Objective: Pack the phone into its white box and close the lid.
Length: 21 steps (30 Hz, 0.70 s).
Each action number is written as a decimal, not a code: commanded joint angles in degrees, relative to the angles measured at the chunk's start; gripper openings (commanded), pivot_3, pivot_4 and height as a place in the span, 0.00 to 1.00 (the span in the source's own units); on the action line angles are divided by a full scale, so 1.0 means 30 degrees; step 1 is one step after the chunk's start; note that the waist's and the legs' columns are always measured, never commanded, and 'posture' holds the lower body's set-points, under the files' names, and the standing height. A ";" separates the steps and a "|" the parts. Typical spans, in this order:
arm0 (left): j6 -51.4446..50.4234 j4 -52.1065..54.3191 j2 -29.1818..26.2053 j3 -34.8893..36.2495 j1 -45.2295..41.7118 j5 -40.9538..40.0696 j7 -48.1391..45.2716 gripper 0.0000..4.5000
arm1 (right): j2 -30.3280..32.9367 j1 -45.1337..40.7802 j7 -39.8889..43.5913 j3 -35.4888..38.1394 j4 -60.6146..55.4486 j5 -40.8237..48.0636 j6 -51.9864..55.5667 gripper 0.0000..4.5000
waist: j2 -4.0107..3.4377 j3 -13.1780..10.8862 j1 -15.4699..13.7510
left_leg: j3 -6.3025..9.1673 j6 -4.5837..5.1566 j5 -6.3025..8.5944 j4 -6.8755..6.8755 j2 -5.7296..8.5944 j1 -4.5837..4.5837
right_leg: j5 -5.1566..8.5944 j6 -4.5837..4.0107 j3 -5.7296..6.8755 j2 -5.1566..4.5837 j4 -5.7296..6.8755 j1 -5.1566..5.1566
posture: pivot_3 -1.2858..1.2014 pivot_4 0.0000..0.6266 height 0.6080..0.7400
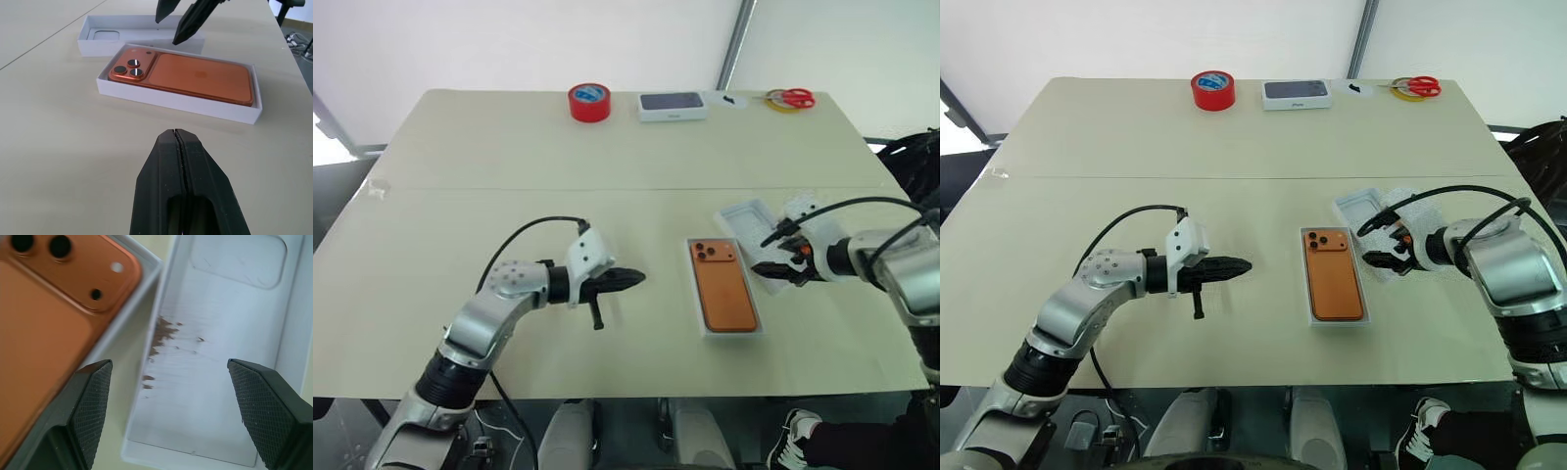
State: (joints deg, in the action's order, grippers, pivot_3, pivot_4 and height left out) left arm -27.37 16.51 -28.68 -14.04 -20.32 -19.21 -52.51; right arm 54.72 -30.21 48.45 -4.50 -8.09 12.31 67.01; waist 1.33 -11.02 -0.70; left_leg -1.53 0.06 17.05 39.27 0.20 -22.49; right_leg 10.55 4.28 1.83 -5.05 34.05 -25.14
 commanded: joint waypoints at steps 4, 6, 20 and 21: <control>0.1083 0.1360 -0.0110 0.0139 0.0695 -0.0283 -0.0391 0.00 | -0.0623 -0.1792 -0.0387 -0.1274 0.1941 -0.0329 -0.0378 0.87 | -0.0005 0.0002 0.0051 | 0.0002 0.0000 0.0000 0.0000 -0.0012 0.0013 | 0.0000 0.0001 0.0001 0.0025 0.0011 0.0003 | 0.52 0.24 1.00; 0.1341 0.1502 -0.0231 0.0134 0.0962 -0.0302 -0.0615 0.00 | -0.0806 -0.2333 -0.0380 -0.1799 0.2606 -0.0375 -0.0133 0.87 | -0.0006 0.0002 0.0044 | -0.0001 0.0000 0.0000 -0.0004 -0.0012 0.0012 | 0.0000 0.0002 -0.0001 0.0025 0.0011 0.0000 | 0.52 0.24 1.00; 0.2257 0.0912 -0.0277 -0.0042 0.1420 0.0422 -0.0534 0.00 | -0.2539 -0.5954 -0.1074 -0.2591 0.6057 -0.0056 0.2656 0.02 | -0.0008 0.0001 0.0015 | -0.0006 0.0002 0.0000 -0.0005 -0.0007 0.0003 | -0.0023 0.0035 -0.0002 0.0012 0.0007 0.0001 | 0.52 0.24 1.00; 0.2303 0.0917 -0.0267 -0.0034 0.1505 0.0435 -0.0516 0.00 | -0.2452 -0.6010 -0.1058 -0.2453 0.5909 0.0069 0.2908 0.02 | -0.0008 0.0001 0.0028 | -0.0007 0.0003 0.0001 -0.0004 -0.0006 0.0003 | -0.0021 0.0031 -0.0005 0.0009 0.0007 0.0001 | 0.52 0.24 1.00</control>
State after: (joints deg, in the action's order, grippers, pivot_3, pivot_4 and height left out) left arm -21.80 18.21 -29.67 -14.44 -16.16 -17.96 -54.40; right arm 46.17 -46.45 45.29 -13.93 10.39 11.71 74.57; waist 1.31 -11.02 -0.62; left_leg -1.55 0.07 17.06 39.25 0.18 -22.48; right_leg 10.48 4.38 1.81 -5.02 34.08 -25.14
